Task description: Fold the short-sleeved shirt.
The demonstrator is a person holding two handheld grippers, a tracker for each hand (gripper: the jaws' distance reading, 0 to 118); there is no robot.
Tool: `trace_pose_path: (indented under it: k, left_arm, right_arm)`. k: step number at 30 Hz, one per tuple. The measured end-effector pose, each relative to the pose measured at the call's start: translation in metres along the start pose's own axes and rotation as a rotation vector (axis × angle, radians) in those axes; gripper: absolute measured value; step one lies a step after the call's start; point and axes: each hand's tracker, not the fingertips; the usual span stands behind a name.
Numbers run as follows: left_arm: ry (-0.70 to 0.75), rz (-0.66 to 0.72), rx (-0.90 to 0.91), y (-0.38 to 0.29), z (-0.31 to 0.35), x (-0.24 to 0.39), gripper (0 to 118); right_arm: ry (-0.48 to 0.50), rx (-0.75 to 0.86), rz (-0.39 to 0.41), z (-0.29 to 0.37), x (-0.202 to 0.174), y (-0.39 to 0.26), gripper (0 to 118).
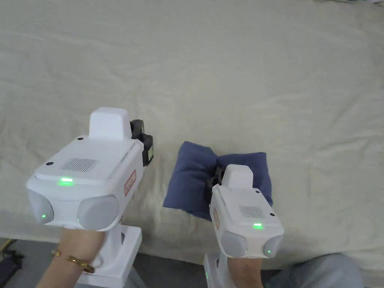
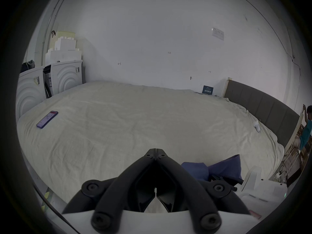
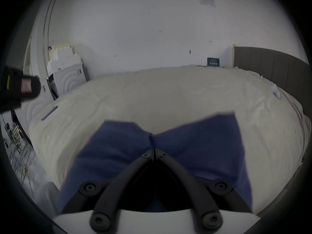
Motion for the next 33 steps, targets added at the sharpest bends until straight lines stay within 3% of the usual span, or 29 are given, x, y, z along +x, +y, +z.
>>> trace_pose_path:
  k: [2, 7, 12, 14, 15, 16, 17, 18, 20, 25, 33]
  left_arm:
    - [-0.009, -0.002, -0.018, -0.003, -0.003, -0.002, 0]
    - [-0.142, 0.147, -0.153, 0.001, -0.024, -0.015, 0]
    - [-0.431, 0.347, -0.491, 0.006, -0.077, -0.037, 11]
    - [-0.548, 0.472, -0.590, 0.001, -0.098, -0.049, 35]
    - [-0.592, 0.496, -0.633, -0.001, -0.105, -0.051, 57]
    - [-0.592, 0.467, -0.672, -0.002, -0.112, -0.052, 89]
    - [-0.573, 0.420, -0.700, -0.002, -0.116, -0.048, 111]
    - [-0.559, 0.353, -0.725, -0.003, -0.120, -0.045, 118]
    - [-0.565, 0.287, -0.733, -0.004, -0.124, -0.041, 118]
    - [-0.701, 0.459, -0.830, -0.012, -0.141, -0.045, 118]
    - [-0.751, 0.486, -0.835, -0.024, -0.151, -0.036, 116]
  right_arm:
    - [-0.022, 0.018, 0.034, 0.004, -0.006, 0.002, 0]
    - [0.002, 0.017, -0.023, 0.004, 0.001, 0.004, 0]
    - [0.016, 0.010, -0.024, 0.005, 0.003, 0.006, 0]
    - [0.019, 0.007, -0.030, 0.005, 0.004, 0.006, 0]
    - [0.021, 0.006, -0.029, 0.005, 0.004, 0.007, 0]
    - [0.023, 0.005, -0.031, 0.005, 0.005, 0.007, 0]
    - [0.025, 0.003, -0.034, 0.005, 0.006, 0.007, 0]
    - [0.028, 0.002, -0.036, 0.005, 0.006, 0.007, 0]
    - [0.031, -0.001, -0.044, 0.005, 0.007, 0.008, 0]
    - [0.032, -0.003, -0.045, 0.005, 0.007, 0.009, 0]
    - [0.038, -0.010, -0.085, 0.005, 0.009, 0.010, 0]
